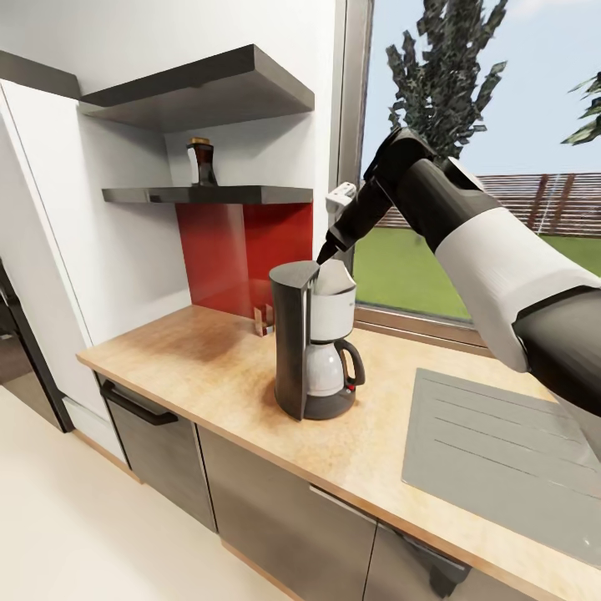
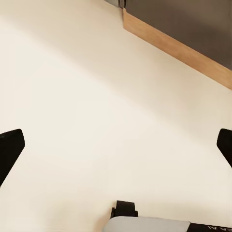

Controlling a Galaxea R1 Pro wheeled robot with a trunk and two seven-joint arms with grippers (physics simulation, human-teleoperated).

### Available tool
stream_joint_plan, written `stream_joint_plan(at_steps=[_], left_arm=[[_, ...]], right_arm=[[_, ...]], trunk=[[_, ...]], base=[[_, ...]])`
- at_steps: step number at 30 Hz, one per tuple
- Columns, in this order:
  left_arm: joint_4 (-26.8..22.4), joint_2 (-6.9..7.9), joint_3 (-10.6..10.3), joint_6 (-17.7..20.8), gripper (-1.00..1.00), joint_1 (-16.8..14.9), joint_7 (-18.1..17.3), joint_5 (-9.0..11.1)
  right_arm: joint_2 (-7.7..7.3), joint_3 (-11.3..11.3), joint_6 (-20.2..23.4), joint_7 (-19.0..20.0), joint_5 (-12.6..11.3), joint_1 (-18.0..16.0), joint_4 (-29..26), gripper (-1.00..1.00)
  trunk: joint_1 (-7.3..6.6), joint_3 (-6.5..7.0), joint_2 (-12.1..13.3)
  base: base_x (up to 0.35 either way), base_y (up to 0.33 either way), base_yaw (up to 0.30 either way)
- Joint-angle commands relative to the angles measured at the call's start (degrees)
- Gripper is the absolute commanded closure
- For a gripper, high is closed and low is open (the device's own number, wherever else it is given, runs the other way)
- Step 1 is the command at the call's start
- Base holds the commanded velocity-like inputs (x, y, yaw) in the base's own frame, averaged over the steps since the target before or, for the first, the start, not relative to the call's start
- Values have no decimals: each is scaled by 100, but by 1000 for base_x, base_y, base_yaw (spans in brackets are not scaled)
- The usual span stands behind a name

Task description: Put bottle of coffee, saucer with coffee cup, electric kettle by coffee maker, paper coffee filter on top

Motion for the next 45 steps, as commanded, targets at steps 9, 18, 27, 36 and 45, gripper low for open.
stream_joint_plan(at_steps=[9,18,27,36,45], left_arm=[[-6,-2,11,-11,-100,1,-3,-27],[-6,-2,11,-12,-100,1,-3,-25],[-6,-2,11,-16,-100,1,-3,-25],[-6,-2,11,-14,-100,1,-3,-25],[-6,-2,12,-11,-100,1,-3,-26]], right_arm=[[-8,15,34,38,60,5,4,-100],[-122,16,28,47,60,7,2,-100],[-184,16,27,48,60,7,-3,-100],[-187,5,30,48,60,7,-3,-100],[-169,-160,20,32,36,7,-11,-100]], trunk=[[1,-7,-5],[1,-7,-5],[1,-7,-5],[1,-7,-5],[1,-7,-5]], base=[[0,0,0],[0,0,0],[-127,0,0],[-154,0,0],[-26,0,0]])
